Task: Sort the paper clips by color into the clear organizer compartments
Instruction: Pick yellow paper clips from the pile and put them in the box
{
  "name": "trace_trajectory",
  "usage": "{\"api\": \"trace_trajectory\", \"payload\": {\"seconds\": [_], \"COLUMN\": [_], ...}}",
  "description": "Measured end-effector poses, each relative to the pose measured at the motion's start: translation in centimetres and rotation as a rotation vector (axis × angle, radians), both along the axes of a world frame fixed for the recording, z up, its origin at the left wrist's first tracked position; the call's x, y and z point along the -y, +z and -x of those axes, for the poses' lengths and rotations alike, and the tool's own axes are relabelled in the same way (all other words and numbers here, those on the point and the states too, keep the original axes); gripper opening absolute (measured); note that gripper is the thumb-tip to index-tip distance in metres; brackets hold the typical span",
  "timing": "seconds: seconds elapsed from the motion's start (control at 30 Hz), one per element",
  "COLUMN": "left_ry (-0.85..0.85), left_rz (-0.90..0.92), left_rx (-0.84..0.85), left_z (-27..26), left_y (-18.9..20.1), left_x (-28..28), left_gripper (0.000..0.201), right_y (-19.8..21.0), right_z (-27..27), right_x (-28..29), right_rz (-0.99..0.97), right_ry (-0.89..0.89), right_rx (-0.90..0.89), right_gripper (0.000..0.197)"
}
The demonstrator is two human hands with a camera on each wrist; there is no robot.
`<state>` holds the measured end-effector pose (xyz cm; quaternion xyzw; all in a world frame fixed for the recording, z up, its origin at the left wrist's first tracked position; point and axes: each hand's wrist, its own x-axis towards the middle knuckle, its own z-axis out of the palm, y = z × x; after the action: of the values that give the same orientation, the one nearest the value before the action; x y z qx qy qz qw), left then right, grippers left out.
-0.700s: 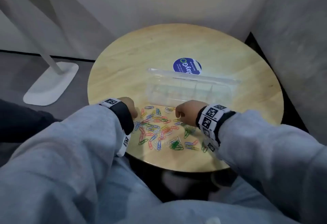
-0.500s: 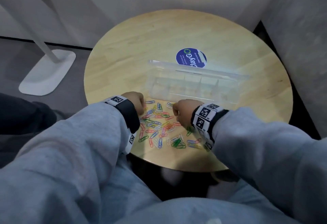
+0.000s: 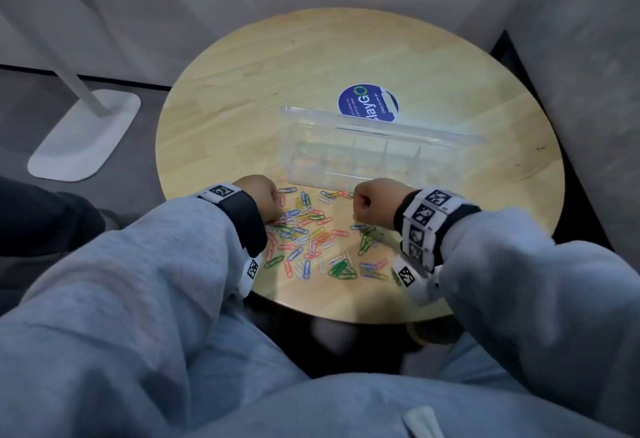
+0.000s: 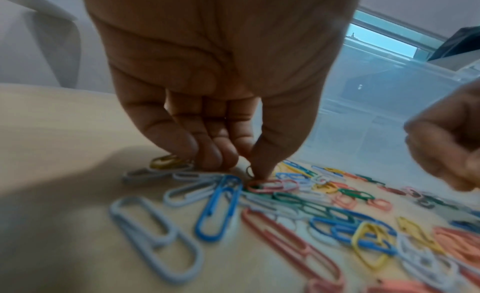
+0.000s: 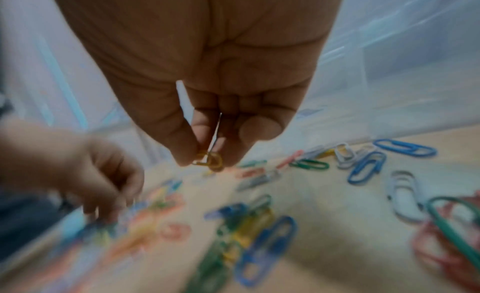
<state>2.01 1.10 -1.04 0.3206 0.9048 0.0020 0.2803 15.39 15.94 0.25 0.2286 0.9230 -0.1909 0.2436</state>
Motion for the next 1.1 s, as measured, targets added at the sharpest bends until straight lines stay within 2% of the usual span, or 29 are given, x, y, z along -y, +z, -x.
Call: {"api": "trace_trajectory", "payload": {"seconds": [0.1,0.2,0.3,0.43,0.53,0.6,0.7,0.77,0.87,1.0,1.1], "left_ry": [0.126,0.256,0.32,0.487,0.531,0.569,0.659,0.692,0.618,0.201,0.015], "left_rz": [-0.09,-0.238,-0.426,-0.617,-0.623,-0.629,-0.638,-0.597,-0.468,-0.279,-0.183], "left_rx": [0.107,0.3,0.475,0.7,0.799,0.86,0.944,0.914,0.696,0.377,0.145], "left_z": [0.3,1.0,1.6,1.1,0.9,0.7,0.8,1.0,0.8,0.5,0.2], "left_y": [0.1,0.1,0.7,2.3,2.6,2.5,2.3,2.1,1.5,1.3,1.0], "left_x": [0.6,1.5,1.9,1.5,1.2,1.2,1.3,1.1,0.6,0.0,-0.4], "left_gripper": [0.011,0.026,0.038,0.031,0.04,0.039,0.033,0.028,0.017,0.011,0.022], "right_y": [1.1,0.9,0.5,0.0,0.2,0.6,0.6,0.0,-0.9,-1.4,-1.5], "right_z": [-1.6,-3.1,-4.1,-4.1,-3.1,-2.2,-0.8,0.2,1.5,2.4,2.5], "right_x": [-1.1,-1.9,-2.2,-2.3,-1.8,-0.9,1.2,2.5,3.6,4.1,4.1], "right_rz": [0.344,0.749,0.871,0.804,0.488,0.255,0.116,0.101,0.097,0.036,0.0], "right_ry": [-0.318,-0.564,-0.691,-0.687,-0.436,-0.245,-0.01,0.075,0.148,0.224,0.246], "right_rx": [-0.168,-0.149,-0.173,-0.154,-0.125,-0.14,-0.127,-0.078,-0.028,0.005,-0.006], "right_gripper": [0.028,0.028,0.026,0.024,0.017,0.016,0.007,0.013,0.025,0.028,0.021]}}
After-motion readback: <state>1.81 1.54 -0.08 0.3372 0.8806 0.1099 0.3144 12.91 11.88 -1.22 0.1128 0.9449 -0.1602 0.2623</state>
